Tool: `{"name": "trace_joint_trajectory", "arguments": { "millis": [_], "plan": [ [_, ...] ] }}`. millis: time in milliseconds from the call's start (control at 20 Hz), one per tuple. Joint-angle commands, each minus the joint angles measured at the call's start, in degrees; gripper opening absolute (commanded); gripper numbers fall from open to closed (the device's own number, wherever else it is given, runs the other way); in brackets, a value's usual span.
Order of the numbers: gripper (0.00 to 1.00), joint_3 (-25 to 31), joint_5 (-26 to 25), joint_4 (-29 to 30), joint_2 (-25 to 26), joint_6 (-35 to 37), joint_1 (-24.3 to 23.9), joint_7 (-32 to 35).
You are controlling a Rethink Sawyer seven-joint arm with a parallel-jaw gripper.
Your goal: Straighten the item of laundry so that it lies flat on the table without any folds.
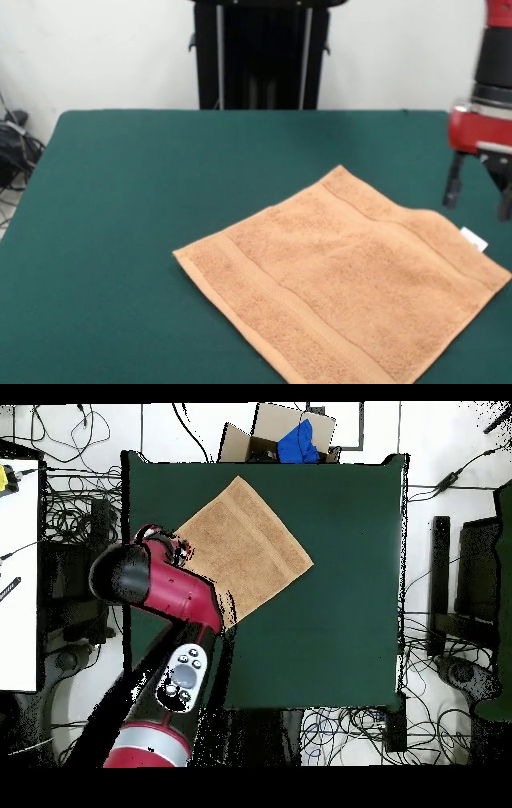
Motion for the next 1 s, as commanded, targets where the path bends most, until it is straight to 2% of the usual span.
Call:
{"name": "trace_joint_trajectory", "arguments": {
  "millis": [50, 200, 250, 500, 650, 1000],
  "plan": [
    [1.0, 11.04, -8.52, 11.43, -4.2, -4.37, -7.53, 2.81],
    [1.0, 11.88, -12.28, 11.52, -4.46, -5.15, -9.61, 2.46],
    [0.0, 11.81, -14.35, 11.23, -4.41, -4.83, -10.17, 4.08],
    [0.0, 11.01, -17.26, 10.33, -3.86, -6.16, -11.09, 4.94],
    [0.0, 10.59, -18.32, 9.65, -3.68, -4.52, -11.04, 5.47],
    [0.0, 12.74, -22.25, 9.76, -3.47, -5.86, -13.82, 5.51]
  ]
}}
